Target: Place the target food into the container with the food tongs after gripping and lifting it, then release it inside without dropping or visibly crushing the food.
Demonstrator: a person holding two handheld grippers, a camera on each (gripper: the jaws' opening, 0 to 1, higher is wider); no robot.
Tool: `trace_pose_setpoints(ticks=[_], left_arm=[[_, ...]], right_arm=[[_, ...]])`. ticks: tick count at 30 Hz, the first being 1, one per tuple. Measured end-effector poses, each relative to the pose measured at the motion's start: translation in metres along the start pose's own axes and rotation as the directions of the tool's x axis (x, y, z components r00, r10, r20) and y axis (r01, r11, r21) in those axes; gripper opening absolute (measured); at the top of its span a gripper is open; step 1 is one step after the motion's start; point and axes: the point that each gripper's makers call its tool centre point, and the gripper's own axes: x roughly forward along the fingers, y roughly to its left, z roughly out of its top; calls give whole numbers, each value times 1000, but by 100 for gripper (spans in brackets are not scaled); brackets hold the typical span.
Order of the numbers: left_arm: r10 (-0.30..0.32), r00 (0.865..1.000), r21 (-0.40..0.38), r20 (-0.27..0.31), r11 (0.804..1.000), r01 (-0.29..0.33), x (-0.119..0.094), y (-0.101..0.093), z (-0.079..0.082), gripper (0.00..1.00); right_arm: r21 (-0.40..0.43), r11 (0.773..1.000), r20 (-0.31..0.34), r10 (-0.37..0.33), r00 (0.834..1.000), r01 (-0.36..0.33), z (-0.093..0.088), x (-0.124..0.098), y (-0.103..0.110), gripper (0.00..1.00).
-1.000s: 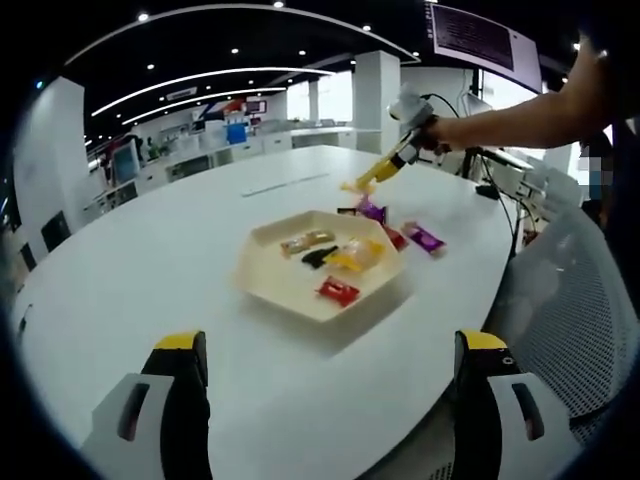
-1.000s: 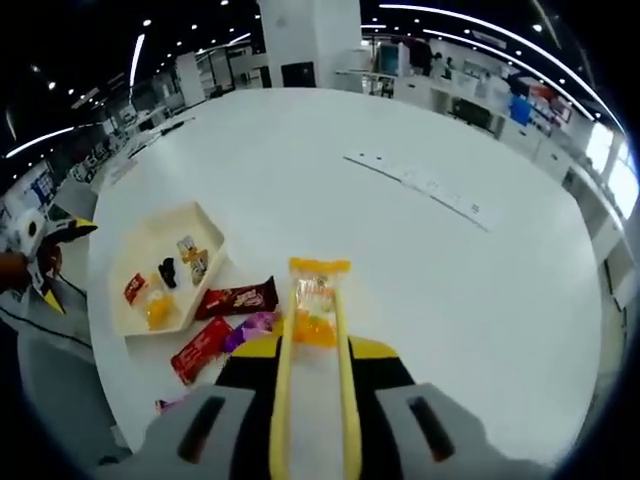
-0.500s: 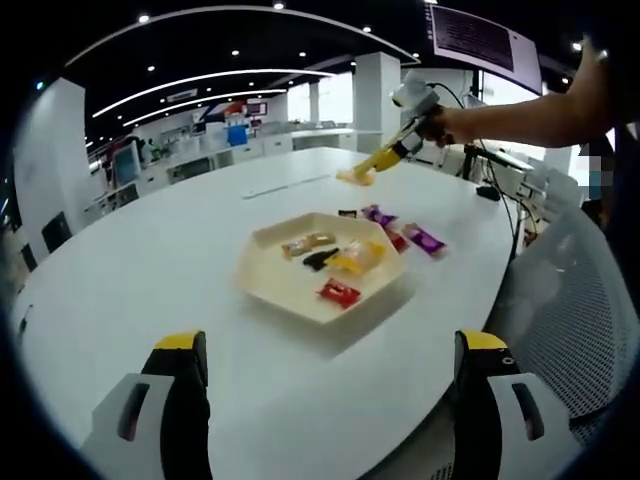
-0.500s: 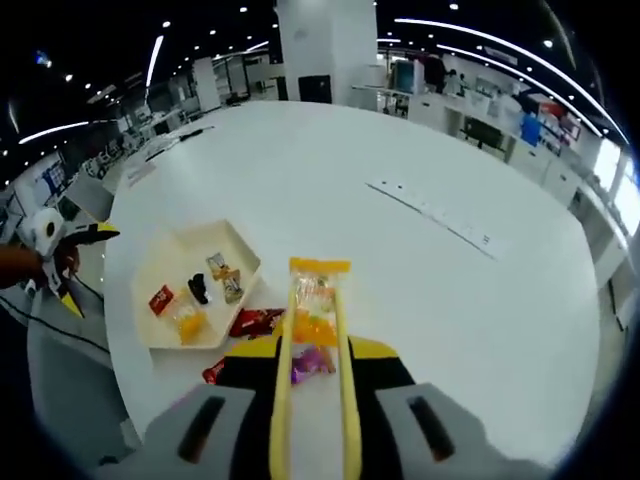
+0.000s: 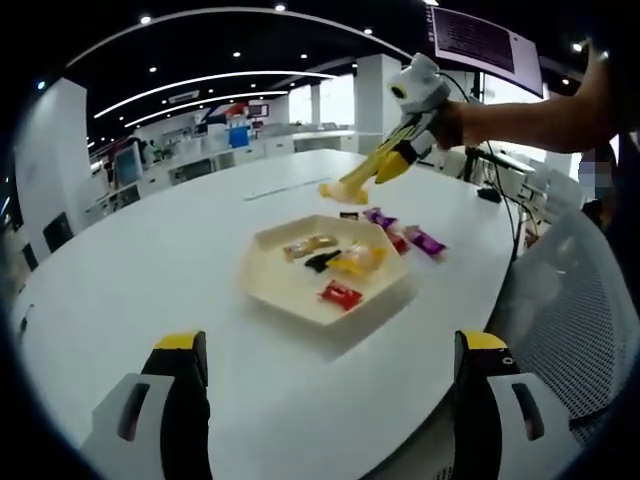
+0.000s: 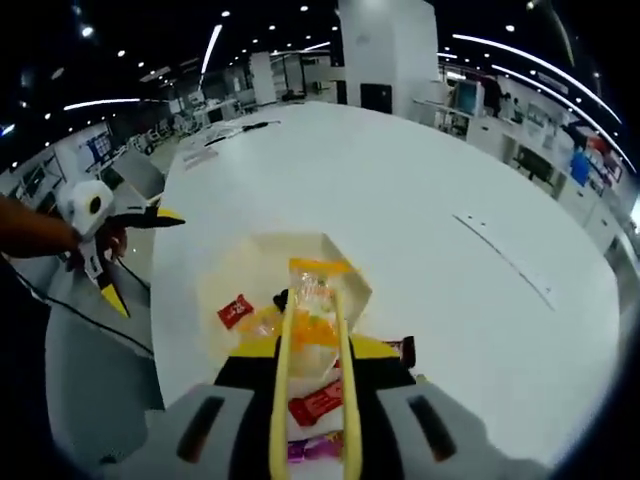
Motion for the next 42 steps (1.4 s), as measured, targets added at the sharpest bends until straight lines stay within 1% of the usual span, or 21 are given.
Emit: trace_pose_setpoints(ticks=[2,3,5,7,9,11,17,20,26,28,29,32,35,38,40,41,42], left_arm=[[1,1000,1,0,1000,-1,0,0,0,99],[1,1000,1,0,1000,-1,0,0,0,99],[3,1000,4,-2,1000,-3,0,1,-1,99],[6,1000,0,5,1000,-6,0,2,0,99],[10,1000,-4,7,1000,-10,-1,3,1,99],[11,1000,-5,9,1000,-11,-1,3,1,99],[12,1000,-7,11,1000,-12,-1,2,2,99],[10,1000,-8,9,1000,-10,-1,2,2,99],[4,1000,2,16,1000,-4,0,1,3,99],[-4,1000,6,8,1000,4,0,-1,2,99],[-4,1000,13,0,1000,4,1,-1,1,99],[-6,1000,11,5,1000,6,1,-1,2,99],[-4,1000,4,2,1000,4,1,0,0,99],[-6,1000,13,0,1000,6,1,-1,0,99],[-3,1000,7,5,1000,3,0,0,1,99],[-1,1000,5,6,1000,1,0,0,1,99],[0,1000,3,7,1000,0,0,1,1,99]], right_arm=[[-19,1000,-8,23,1000,-23,-2,7,7,23],[-15,999,-17,37,999,-37,-4,10,11,24],[-27,999,-27,41,999,-41,-9,16,14,24],[-18,998,-42,58,997,-58,-15,21,17,24],[-27,998,-44,54,998,-55,-18,23,18,24],[-9,998,-37,58,998,-58,-18,24,18,24],[-13,998,-24,62,998,-62,-11,23,18,25],[-30,998,-25,55,998,-56,-11,21,17,25],[-32,998,1,55,998,-55,-9,11,15,25],[-39,998,4,42,999,-42,-9,7,11,25],[-37,999,10,39,999,-39,-8,3,8,25],[-17,999,22,39,999,-38,-10,-1,5,25],[-22,999,10,40,999,-40,-15,1,4,26],[-14,999,-5,44,999,-44,-18,6,5,26],[-29,999,-22,43,999,-44,-20,9,6,26],[-41,998,-42,46,998,-47,-21,10,7,26],[-44,998,-44,50,998,-51,-21,12,8,26]])
